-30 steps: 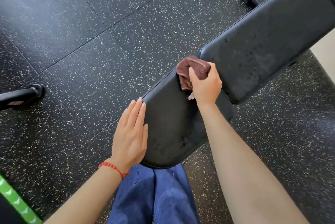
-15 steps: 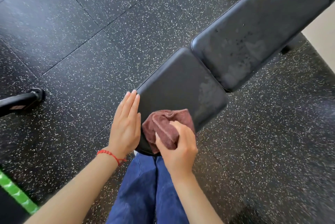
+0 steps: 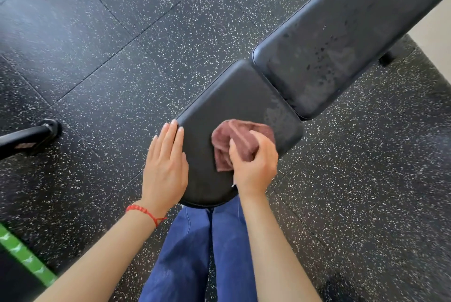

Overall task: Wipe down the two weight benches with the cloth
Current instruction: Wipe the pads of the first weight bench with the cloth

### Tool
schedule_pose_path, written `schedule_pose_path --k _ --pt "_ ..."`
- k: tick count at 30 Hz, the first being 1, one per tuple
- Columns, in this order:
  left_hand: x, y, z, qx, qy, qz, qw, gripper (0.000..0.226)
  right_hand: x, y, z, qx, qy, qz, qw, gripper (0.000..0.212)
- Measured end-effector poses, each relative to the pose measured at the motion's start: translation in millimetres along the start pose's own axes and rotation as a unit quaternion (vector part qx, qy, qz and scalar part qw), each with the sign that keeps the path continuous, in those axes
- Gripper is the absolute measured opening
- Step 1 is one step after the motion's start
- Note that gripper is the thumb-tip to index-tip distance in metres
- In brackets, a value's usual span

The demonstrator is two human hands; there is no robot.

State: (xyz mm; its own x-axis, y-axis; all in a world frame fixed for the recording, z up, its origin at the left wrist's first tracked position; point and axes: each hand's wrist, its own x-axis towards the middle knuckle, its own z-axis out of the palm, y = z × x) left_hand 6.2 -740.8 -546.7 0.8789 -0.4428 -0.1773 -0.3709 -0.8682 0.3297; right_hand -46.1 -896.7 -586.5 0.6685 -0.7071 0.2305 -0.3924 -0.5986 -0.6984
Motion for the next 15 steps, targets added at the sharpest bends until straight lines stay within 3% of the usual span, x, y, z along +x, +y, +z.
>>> schedule_pose_path --k 6,11,15 --pt "-3.1 21.9 5.0 0.074 0.005 -0.015 0.997 0.053 68.8 32.7 9.8 -0.021 -0.03 0.039 0.999 0.048" --pt "-6.6 62.4 24.5 0.109 -0.023 -0.001 0.994 0.055 85.1 46.1 13.9 -0.01 -0.046 0.02 0.999 0.043" --pt "-1.6 87.6 38.8 0.127 -0.021 -0.071 0.989 0.056 104.2 60.8 11.1 0.028 -0.099 -0.013 0.995 0.041"
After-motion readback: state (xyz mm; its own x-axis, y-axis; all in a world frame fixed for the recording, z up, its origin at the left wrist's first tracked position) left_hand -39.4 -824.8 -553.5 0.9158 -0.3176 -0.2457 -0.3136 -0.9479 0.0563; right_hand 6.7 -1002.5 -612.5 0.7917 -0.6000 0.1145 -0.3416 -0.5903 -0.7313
